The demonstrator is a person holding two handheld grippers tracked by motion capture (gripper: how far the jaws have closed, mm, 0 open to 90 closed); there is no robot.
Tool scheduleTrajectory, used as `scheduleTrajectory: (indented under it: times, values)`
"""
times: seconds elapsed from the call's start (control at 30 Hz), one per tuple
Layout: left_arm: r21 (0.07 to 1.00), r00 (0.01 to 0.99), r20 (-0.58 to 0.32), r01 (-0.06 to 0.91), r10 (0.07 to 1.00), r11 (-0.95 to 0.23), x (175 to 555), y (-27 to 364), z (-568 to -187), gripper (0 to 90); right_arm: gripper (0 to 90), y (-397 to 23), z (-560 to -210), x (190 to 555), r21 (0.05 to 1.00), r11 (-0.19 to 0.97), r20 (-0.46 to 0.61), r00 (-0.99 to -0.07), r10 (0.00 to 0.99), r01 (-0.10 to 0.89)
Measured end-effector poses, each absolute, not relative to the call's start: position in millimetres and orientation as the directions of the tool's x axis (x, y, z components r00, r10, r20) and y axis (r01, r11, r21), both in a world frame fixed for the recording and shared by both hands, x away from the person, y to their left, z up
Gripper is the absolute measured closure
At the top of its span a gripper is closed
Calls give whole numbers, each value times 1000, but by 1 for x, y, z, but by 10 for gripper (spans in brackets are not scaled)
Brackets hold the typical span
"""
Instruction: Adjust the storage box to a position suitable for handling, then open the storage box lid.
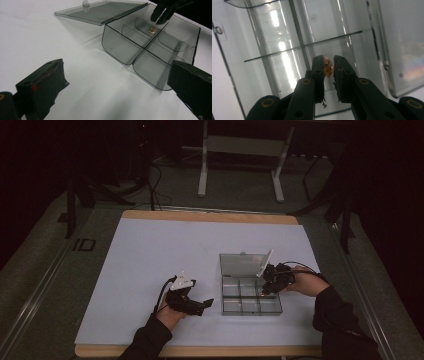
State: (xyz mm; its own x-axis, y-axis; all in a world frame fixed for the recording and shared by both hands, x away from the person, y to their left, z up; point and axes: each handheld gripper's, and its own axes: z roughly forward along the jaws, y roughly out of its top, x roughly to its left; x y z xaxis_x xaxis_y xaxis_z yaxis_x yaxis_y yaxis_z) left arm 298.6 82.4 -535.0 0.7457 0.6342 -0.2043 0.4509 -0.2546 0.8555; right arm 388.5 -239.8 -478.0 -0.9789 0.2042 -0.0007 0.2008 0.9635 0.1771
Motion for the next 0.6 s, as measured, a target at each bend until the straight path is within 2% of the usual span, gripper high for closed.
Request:
scheduleTrajectory:
  times: [0.53, 0.6]
  values:
    - [858, 738, -216, 456, 639, -236, 301, 82, -534, 19, 656, -263, -451, 369, 294, 932, -62, -969, 240, 212]
    - [858, 737, -219, 458, 639, -234, 301, 81, -533, 19, 635, -269, -448, 365, 333, 916, -75, -962, 261, 223]
